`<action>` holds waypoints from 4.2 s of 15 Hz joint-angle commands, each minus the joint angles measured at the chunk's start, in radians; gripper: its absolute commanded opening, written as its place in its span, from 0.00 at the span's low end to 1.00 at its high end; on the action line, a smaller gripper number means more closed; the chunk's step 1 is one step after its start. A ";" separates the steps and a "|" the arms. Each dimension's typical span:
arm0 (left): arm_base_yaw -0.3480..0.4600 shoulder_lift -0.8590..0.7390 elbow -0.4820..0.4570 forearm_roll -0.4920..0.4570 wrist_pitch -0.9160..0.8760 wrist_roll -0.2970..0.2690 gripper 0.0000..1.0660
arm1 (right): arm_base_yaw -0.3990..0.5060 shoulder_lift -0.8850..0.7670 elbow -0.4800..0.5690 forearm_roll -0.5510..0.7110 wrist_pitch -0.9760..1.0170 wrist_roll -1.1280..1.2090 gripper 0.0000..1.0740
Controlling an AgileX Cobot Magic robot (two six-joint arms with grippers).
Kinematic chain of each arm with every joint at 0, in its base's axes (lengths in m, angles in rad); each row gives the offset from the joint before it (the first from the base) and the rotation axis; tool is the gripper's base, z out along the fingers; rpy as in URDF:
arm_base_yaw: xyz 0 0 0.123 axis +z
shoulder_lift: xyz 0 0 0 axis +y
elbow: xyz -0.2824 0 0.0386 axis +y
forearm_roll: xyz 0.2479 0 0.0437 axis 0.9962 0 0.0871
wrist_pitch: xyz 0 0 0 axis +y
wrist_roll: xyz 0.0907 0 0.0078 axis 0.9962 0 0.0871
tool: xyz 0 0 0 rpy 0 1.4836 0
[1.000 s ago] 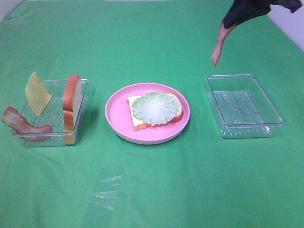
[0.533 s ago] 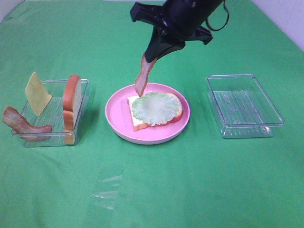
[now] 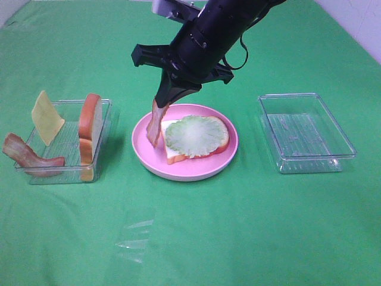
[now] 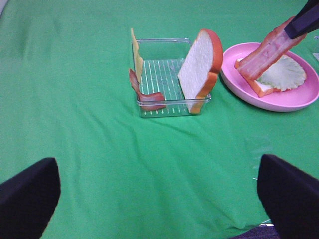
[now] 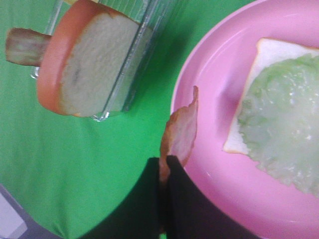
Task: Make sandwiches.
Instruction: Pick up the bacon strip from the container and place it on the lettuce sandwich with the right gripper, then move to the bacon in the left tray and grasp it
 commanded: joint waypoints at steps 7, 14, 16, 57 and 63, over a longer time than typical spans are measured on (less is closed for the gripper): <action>0.000 -0.014 0.002 -0.004 -0.003 -0.006 0.95 | 0.001 0.060 -0.003 -0.288 -0.009 0.128 0.00; 0.000 -0.014 0.002 -0.004 -0.003 -0.006 0.95 | 0.001 0.071 -0.003 -0.413 -0.026 0.174 0.00; 0.000 -0.014 0.002 -0.004 -0.003 -0.006 0.95 | 0.001 0.071 -0.003 -0.445 -0.031 0.174 0.00; 0.000 -0.014 0.002 -0.004 -0.003 -0.006 0.95 | -0.335 -1.072 0.855 -0.625 0.407 0.172 0.89; 0.000 -0.014 0.002 -0.004 -0.003 -0.006 0.95 | -0.508 -1.650 1.089 -0.637 0.226 0.214 0.89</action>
